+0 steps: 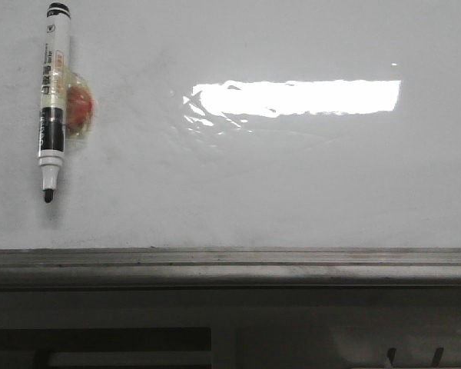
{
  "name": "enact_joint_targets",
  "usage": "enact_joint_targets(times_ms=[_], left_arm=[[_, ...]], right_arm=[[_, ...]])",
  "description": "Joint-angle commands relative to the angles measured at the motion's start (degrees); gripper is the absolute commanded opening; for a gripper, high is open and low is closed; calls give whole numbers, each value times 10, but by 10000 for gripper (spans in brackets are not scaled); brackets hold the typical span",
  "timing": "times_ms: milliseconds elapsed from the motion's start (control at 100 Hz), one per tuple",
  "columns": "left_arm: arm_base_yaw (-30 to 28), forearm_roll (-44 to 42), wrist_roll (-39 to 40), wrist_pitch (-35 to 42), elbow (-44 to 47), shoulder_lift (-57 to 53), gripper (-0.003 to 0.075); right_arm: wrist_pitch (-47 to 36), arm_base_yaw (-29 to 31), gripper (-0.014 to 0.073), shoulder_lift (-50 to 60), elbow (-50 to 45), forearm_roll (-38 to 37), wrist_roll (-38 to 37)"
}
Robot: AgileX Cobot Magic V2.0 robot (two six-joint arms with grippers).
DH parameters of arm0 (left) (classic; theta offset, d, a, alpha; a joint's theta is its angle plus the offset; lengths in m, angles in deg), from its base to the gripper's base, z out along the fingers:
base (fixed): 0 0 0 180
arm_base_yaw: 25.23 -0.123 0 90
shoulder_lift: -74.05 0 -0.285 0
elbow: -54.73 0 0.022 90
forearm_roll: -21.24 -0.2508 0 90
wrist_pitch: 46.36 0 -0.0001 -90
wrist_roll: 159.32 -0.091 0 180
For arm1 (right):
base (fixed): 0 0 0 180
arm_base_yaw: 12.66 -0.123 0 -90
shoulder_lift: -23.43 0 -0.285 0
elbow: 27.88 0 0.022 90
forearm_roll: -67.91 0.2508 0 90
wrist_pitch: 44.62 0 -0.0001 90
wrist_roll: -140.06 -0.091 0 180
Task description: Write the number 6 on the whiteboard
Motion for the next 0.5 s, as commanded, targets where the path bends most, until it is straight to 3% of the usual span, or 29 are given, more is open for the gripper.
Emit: enact_joint_targets(times_ms=[0, 260, 490], left_arm=[[0, 2, 2, 46, 3, -13, -20], [0, 3, 2, 53, 3, -13, -20], [0, 30, 2, 123, 3, -13, -20]], right_arm=[[-11, 0, -64, 8, -9, -3, 1], [-22, 0, -64, 8, -9, 0, 1], [-135, 0, -64, 8, -9, 0, 1]])
